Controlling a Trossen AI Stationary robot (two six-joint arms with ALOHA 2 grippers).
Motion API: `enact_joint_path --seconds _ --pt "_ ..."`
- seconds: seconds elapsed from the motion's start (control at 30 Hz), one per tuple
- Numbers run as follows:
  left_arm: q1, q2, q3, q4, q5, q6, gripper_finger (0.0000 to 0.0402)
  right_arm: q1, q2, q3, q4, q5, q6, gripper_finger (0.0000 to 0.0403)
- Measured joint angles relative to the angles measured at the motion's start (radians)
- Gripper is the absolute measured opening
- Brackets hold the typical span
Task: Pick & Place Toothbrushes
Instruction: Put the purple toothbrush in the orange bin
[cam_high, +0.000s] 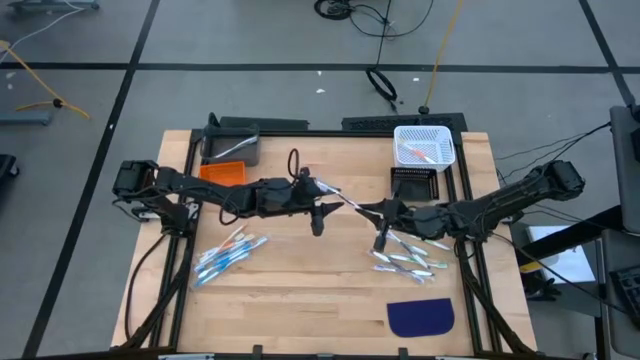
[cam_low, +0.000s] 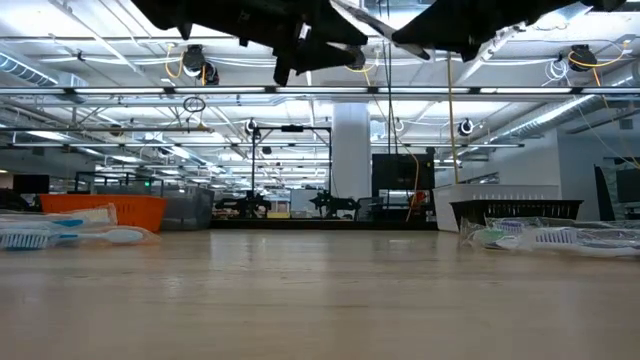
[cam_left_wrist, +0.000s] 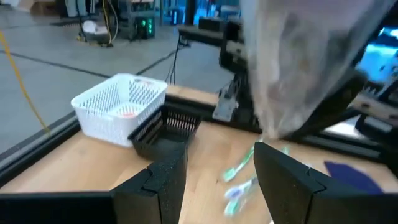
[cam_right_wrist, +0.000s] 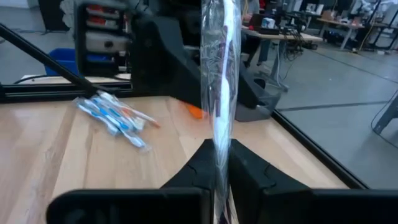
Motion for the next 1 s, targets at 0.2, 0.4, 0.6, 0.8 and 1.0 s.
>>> enact_joint_path --seconds 0.2,0.4,0.6,0.8,1.0 --pt "0.0 0.0 0.0 0.064 0.063 0.008 0.0189 -0.002 0.0 0.0 0.009 -0.003 -0.004 0.0016" --pt "0.0 0.0 0.0 0.09 0.118 0.017 0.0189 -0.002 0.0 0.0 0.03 -0.004 -0.025 0.0016" --pt "0.0 0.0 0.0 0.136 0.119 0.031 0.0188 -0.002 0.017 0.0 0.027 -0.01 -0.021 0.0016" --pt "0.0 0.0 0.0 0.146 0.118 0.036 0.0097 -0.002 0.018 0.0 0.029 -0.011 -0.016 0.0016" --pt "-0.001 0.0 0.0 0.142 0.132 0.054 0.0017 -0.001 0.019 0.0 0.029 -0.019 -0.022 0.0031"
